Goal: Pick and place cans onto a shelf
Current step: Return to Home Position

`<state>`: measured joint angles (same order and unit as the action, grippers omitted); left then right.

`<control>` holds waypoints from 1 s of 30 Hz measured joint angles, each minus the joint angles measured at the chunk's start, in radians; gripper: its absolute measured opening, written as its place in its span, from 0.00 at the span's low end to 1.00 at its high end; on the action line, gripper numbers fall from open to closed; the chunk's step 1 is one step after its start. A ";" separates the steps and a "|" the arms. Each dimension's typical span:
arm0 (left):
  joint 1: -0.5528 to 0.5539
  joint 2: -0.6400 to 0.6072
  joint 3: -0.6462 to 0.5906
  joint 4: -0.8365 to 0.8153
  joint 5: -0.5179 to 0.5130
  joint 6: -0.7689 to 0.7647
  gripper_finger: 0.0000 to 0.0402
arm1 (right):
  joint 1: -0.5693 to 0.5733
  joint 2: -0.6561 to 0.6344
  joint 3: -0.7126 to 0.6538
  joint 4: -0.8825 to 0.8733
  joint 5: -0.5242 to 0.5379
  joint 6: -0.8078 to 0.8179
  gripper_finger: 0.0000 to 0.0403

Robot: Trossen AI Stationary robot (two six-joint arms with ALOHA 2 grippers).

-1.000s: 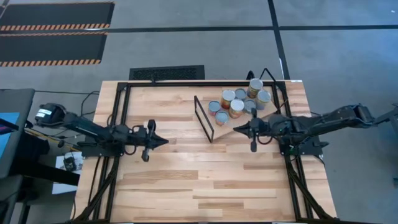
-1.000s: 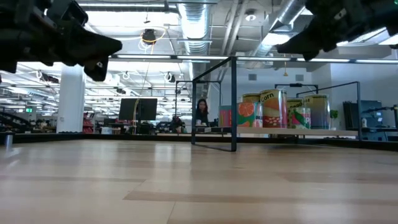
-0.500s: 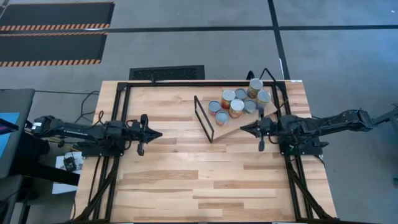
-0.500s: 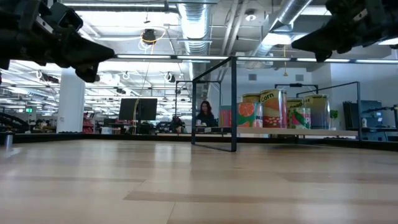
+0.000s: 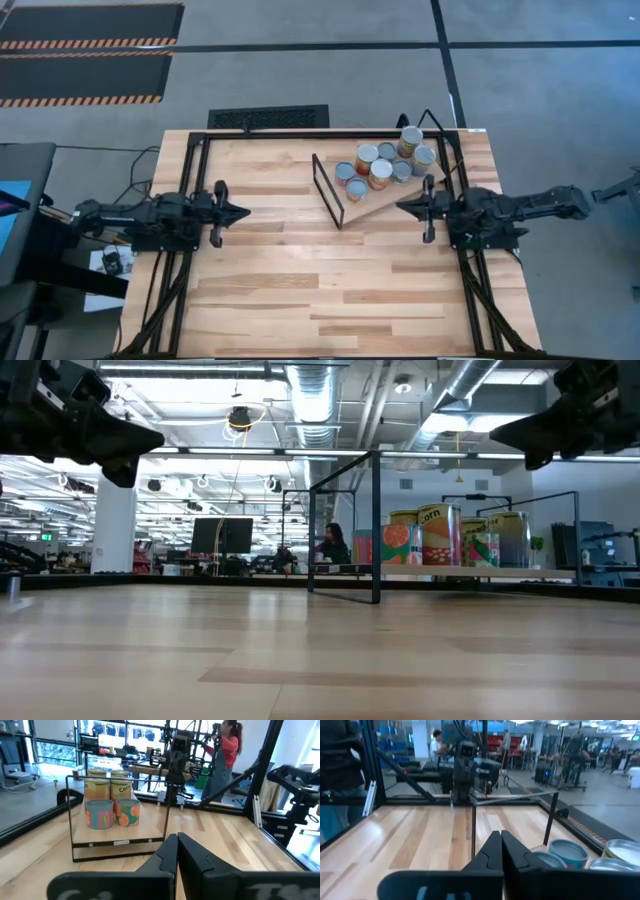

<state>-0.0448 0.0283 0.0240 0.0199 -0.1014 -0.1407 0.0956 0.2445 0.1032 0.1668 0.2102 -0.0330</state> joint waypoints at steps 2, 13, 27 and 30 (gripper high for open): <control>0.000 -0.030 0.001 -0.015 0.008 -0.003 0.00 | 0.000 -0.047 -0.023 -0.004 0.001 0.000 0.01; 0.000 -0.025 0.008 -0.048 0.041 -0.002 0.00 | -0.028 -0.242 -0.095 -0.053 0.000 0.002 0.01; 0.000 -0.025 0.008 -0.043 -0.001 0.009 0.00 | -0.161 -0.243 -0.096 -0.099 -0.049 -0.010 0.01; 0.000 -0.025 0.002 -0.022 -0.023 0.009 0.00 | -0.208 -0.243 -0.096 -0.114 -0.065 0.004 0.01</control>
<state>-0.0448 0.0036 0.0265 -0.0023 -0.1246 -0.1314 -0.1128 0.0017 0.0071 0.0528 0.1448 -0.0293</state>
